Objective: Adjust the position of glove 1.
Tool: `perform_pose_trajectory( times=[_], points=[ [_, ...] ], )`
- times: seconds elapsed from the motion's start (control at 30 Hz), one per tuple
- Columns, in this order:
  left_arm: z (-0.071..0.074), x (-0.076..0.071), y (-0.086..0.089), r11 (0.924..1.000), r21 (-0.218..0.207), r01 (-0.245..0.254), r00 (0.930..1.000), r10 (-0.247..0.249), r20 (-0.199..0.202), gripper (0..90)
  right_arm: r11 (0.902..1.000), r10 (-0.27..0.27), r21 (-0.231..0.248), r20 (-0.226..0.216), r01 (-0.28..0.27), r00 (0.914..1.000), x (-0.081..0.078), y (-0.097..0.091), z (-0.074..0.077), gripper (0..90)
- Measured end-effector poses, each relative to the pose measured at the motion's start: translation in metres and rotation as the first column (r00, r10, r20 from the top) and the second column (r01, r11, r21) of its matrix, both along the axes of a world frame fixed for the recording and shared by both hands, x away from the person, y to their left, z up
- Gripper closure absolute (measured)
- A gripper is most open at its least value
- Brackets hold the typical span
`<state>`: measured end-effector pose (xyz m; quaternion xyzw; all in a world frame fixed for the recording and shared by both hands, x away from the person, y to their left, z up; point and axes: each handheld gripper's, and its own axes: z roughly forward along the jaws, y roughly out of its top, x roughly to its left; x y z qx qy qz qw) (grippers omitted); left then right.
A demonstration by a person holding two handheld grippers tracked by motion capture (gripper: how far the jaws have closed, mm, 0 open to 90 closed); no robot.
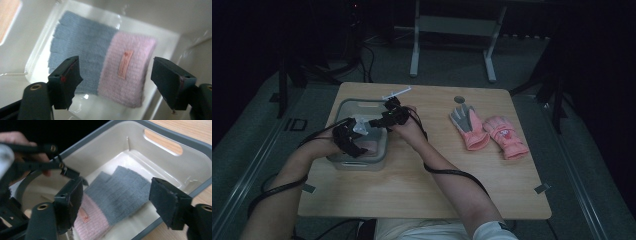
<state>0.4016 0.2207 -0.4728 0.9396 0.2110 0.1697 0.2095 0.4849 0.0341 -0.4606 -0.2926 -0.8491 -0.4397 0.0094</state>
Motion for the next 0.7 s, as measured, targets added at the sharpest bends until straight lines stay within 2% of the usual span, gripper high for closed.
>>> perform_pose_trajectory(
  times=[0.03,0.07,0.1,0.2,0.27,0.37,0.43,0.5,0.53,0.57,0.7],
  points=[
    [0.004,-0.001,0.000,0.9997,-0.021,-0.008,1.0000,0.008,0.000,16.7,1.0000,0.002,-0.002,0.009,-0.002,1.0000,-0.001,-0.001,0.001,25.8],
    [0.004,-0.001,0.000,0.9997,-0.021,-0.008,1.0000,0.008,0.000,16.3,1.0000,0.002,-0.002,0.009,-0.002,1.0000,-0.001,-0.001,0.001,25.8],
    [0.011,-0.004,-0.001,0.9978,-0.062,-0.022,0.9996,0.023,0.018,13.8,0.9999,0.005,0.010,0.016,-0.005,0.9999,-0.004,-0.007,0.005,24.4],
    [0.018,-0.006,-0.003,0.9901,-0.134,-0.043,0.9991,0.043,-0.007,8.0,0.9994,0.004,0.036,0.021,-0.005,0.9998,-0.008,-0.015,0.009,23.6],
    [0.020,-0.008,-0.006,0.9862,-0.154,-0.060,0.9981,0.058,-0.018,5.8,0.9992,-0.002,0.040,0.025,0.001,0.9997,-0.011,-0.022,0.012,23.6],
    [0.023,-0.012,-0.013,0.9829,-0.174,-0.059,0.9982,0.056,-0.022,2.1,0.9995,-0.009,0.030,0.044,0.008,0.9990,-0.016,-0.031,0.015,22.9],
    [0.027,-0.015,-0.017,0.9772,-0.204,-0.059,0.9981,0.054,-0.032,2.1,0.9988,-0.001,0.049,0.041,-0.001,0.9992,-0.018,-0.039,0.016,20.0],
    [0.031,-0.018,-0.021,0.9699,-0.237,-0.056,0.9984,0.051,-0.026,2.1,0.9992,0.009,0.037,0.064,-0.011,0.9979,-0.021,-0.046,0.016,19.4],
    [0.031,-0.018,-0.021,0.9699,-0.237,-0.056,0.9984,0.051,-0.026,2.1,0.9994,0.014,0.030,0.083,-0.016,0.9965,-0.023,-0.050,0.016,17.9],
    [0.034,-0.021,-0.025,0.9587,-0.278,-0.059,0.9982,0.053,-0.027,2.1,0.9995,0.014,0.026,0.105,-0.017,0.9943,-0.025,-0.053,0.016,16.9],
    [0.036,-0.028,-0.038,0.9452,-0.322,-0.056,0.9984,0.054,-0.016,2.1,0.9993,0.019,0.028,0.135,-0.023,0.9907,-0.031,-0.071,0.017,15.3]
  ],
)
